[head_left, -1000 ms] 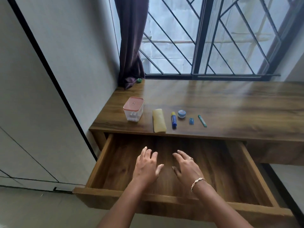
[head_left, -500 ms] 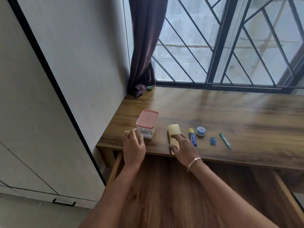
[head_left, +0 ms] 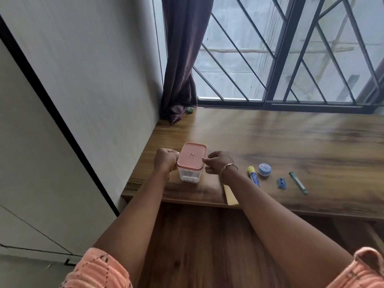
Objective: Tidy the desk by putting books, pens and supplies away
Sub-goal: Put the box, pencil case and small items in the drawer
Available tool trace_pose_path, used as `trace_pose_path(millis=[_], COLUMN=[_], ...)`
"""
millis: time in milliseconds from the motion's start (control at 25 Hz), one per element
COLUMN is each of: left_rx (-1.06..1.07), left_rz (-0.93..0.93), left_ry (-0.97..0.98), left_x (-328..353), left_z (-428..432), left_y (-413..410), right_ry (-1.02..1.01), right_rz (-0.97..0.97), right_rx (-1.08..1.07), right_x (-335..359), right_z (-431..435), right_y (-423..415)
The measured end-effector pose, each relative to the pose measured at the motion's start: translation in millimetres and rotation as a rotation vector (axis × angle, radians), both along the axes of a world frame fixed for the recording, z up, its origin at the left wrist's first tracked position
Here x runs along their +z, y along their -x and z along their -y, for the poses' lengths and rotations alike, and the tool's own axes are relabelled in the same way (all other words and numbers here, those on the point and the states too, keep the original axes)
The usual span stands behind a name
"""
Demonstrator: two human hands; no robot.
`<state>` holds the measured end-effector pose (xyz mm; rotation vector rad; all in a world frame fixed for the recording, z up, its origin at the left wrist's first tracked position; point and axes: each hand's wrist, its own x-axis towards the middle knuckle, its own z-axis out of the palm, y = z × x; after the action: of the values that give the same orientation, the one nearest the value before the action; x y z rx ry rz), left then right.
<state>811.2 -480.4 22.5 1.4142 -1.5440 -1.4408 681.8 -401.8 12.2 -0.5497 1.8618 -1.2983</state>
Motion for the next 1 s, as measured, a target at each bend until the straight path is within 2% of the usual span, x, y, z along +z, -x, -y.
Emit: trace_pose_path(millis=[280,400,640,760,1000], left_rx=[-0.067,-0.127,-0.274,-0.355,-0.45], left_rz=[-0.039,-0.044,0.148,0.264,0.547], left_ry=[-0.076,-0.08,-0.156,-0.181,-0.311], left_x=[7,19,36,31,-15], left_z=[-7,-23,-70,-92,-131], left_y=[-12,-32,-88,-113,-140], right_ry=[-0.041,-0.021,-0.038,-0.093,-0.242], right_rz=[-0.001,0.105,0.35,0.364,0.382], right_rx=[0.011,0.046,0.186,0.298,0.379], right_x=[7,16,28,19,-32], right_z=[-7,-28,-91,-121,-160], right_y=[-13,-23,-63,-82,-122])
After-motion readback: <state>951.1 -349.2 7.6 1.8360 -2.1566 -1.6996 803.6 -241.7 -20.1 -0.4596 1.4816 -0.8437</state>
